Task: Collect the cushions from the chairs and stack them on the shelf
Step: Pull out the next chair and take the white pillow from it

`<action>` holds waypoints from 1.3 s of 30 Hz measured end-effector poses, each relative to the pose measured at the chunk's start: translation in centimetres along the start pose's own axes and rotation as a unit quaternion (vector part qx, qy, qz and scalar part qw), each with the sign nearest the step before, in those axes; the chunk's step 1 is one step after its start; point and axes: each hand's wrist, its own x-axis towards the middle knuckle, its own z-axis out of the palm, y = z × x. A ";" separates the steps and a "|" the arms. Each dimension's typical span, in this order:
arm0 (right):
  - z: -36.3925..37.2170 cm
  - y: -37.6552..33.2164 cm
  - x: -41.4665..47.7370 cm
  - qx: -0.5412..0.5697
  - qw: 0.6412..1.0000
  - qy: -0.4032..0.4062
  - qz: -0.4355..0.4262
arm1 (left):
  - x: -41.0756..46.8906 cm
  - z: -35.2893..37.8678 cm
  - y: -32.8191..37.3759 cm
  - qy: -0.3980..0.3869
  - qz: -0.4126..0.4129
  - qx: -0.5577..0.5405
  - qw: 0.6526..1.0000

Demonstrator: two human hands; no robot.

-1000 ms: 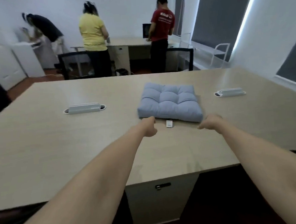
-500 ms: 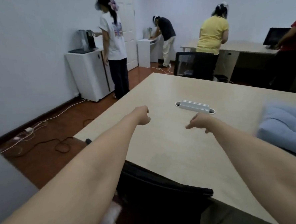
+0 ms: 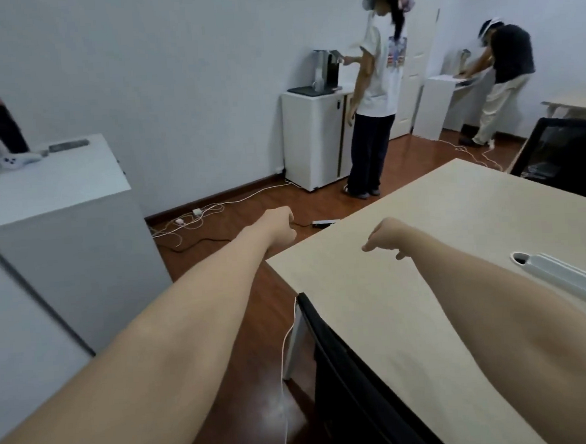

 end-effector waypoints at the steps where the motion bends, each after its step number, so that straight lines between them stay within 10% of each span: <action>1: 0.6 -1.5 1.0 -0.001 1.000 -0.012 -0.004 | 0.6 -0.5 -1.3 0.003 -0.010 -0.002 1.000; 21: 9.1 -28.0 24.3 0.022 0.999 -0.031 0.010 | 24.3 -12.1 -27.7 -0.034 -0.063 0.042 0.997; 39: -2.2 -27.6 49.3 0.129 0.981 0.047 0.139 | 59.1 -13.9 -17.6 -0.108 0.081 0.089 0.987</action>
